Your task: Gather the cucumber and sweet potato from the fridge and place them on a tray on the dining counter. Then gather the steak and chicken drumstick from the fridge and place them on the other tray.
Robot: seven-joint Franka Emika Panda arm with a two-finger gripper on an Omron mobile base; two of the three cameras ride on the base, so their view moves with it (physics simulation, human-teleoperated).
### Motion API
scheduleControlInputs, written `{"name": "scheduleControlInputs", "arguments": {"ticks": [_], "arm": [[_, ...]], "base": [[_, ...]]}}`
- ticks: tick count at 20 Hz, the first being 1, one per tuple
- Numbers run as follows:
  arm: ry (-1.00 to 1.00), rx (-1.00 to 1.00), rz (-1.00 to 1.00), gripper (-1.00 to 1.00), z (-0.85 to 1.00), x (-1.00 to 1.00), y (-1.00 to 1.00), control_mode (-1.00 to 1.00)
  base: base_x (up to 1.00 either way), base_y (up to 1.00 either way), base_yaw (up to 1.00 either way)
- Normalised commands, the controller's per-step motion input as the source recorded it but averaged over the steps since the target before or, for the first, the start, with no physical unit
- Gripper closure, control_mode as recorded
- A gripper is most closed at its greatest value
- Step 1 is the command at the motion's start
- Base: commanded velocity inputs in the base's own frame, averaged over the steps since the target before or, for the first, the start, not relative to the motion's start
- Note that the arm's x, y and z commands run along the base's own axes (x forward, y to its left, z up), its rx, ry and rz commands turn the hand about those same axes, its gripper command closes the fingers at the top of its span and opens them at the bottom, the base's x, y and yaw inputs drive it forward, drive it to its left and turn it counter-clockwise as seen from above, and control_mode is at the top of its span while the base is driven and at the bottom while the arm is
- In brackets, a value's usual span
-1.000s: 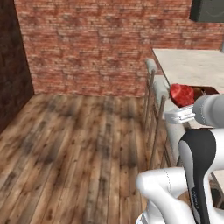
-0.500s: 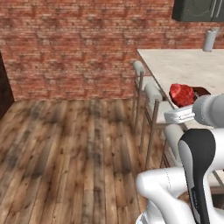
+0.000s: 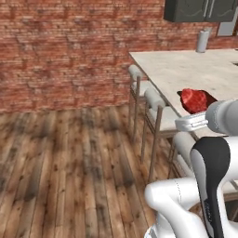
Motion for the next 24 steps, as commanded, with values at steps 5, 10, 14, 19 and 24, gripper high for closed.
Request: {"name": "scheduleControlInputs", "arguments": {"ticks": [5, 10, 14, 19, 24], "arm": [[0.00, 0.00, 0.00, 1.00, 0.00, 0.00, 0.00, 1.00], [0.00, 0.00, 0.00, 1.00, 0.00, 0.00, 0.00, 1.00], [0.00, 0.00, 0.00, 1.00, 0.00, 0.00, 0.00, 1.00], [0.00, 0.00, 0.00, 1.00, 0.00, 0.00, 0.00, 1.00], [0.00, 0.00, 0.00, 1.00, 0.00, 0.00, 0.00, 1.00]], "base": [[0.05, 0.65, -0.27], [0.20, 0.57, -0.31], [0.32, 0.51, -0.34], [0.38, 0.50, -0.33], [0.47, 0.48, -0.32]]}}
